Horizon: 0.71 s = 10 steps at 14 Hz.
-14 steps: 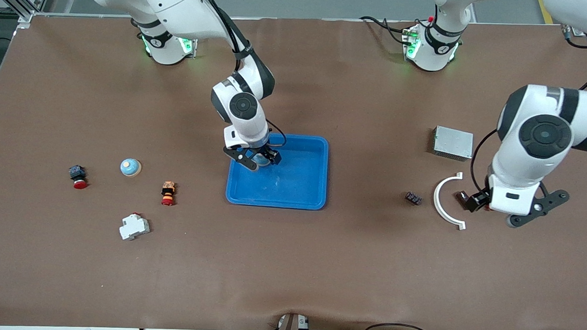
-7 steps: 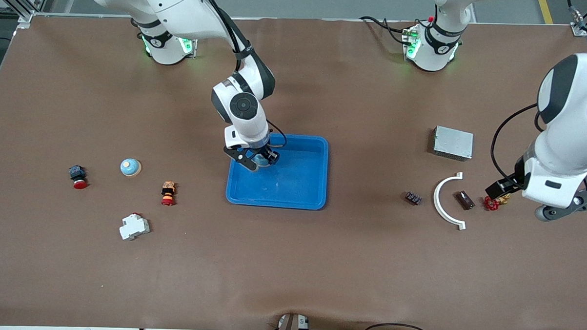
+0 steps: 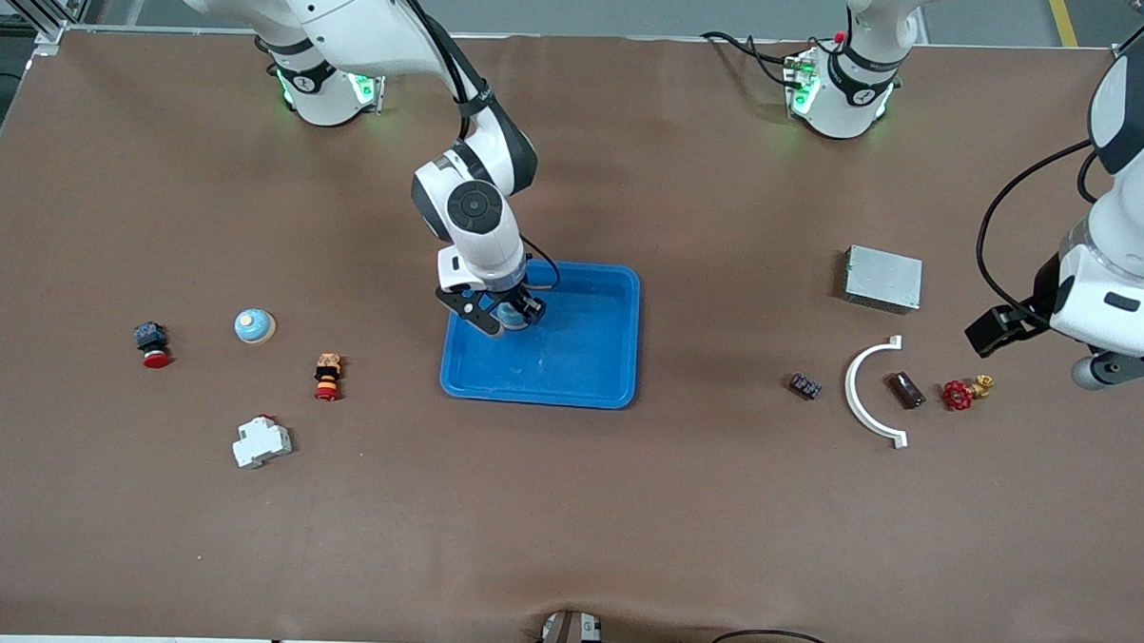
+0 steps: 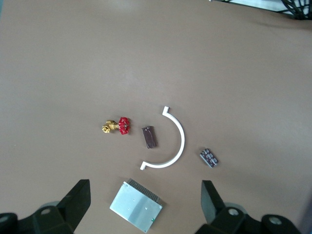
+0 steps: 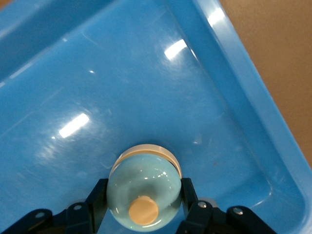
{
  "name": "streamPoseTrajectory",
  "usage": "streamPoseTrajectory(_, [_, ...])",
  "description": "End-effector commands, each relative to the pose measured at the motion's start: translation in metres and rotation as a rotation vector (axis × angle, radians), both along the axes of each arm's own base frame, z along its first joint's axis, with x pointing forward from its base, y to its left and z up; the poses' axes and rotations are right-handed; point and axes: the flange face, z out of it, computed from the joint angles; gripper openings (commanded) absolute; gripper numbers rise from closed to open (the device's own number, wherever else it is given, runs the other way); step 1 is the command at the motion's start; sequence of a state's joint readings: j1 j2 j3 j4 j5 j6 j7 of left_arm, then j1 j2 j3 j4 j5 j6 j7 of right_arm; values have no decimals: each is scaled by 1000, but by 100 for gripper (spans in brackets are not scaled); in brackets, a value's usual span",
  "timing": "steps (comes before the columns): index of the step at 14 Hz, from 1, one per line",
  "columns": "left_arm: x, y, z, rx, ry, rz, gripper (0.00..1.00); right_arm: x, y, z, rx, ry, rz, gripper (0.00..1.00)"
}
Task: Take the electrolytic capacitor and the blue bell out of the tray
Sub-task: 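Lift the second bell with the right gripper while the left gripper withdraws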
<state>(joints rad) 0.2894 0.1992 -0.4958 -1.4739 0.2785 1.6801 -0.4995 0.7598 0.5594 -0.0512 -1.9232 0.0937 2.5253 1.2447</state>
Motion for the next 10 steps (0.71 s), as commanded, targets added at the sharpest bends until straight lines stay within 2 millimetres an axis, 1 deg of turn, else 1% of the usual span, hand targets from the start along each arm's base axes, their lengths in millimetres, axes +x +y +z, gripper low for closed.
streamPoseTrajectory(1, [-19, -4, 20, -62, 21, -9, 100, 15, 1, 15, -13, -11, -5, 0])
streamPoseTrajectory(2, [-21, -3, 22, -73, 24, -16, 100, 23, -4, 23, -14, -20, 6, 0])
streamPoseTrajectory(3, [-23, -5, 25, -70, 26, -28, 100, 31, -14, 32, -26, -17, 25, 0])
streamPoseTrajectory(4, [-25, -7, 26, -72, 32, -41, 100, 39, -27, 44, -33, -9, 52, 0])
streamPoseTrajectory(5, [-28, -12, 26, -83, 52, -61, 100, 49, -44, 56, -40, 4, 83, 0])
streamPoseTrajectory(7, [-32, -21, 33, -90, 41, -76, 100, 67, -81, 82, -47, 28, 144, 0])
streamPoseTrajectory(8, [-34, -29, 34, -85, 37, -90, 100, 77, -102, 93, -48, 36, 172, 0])
streamPoseTrajectory(9, [-36, -29, 36, -84, 35, -91, 100, 87, -126, 105, -46, 42, 205, 0])
streamPoseTrajectory(10, [-37, -23, 41, -76, 26, -83, 100, 95, -151, 116, -45, 51, 239, 0])
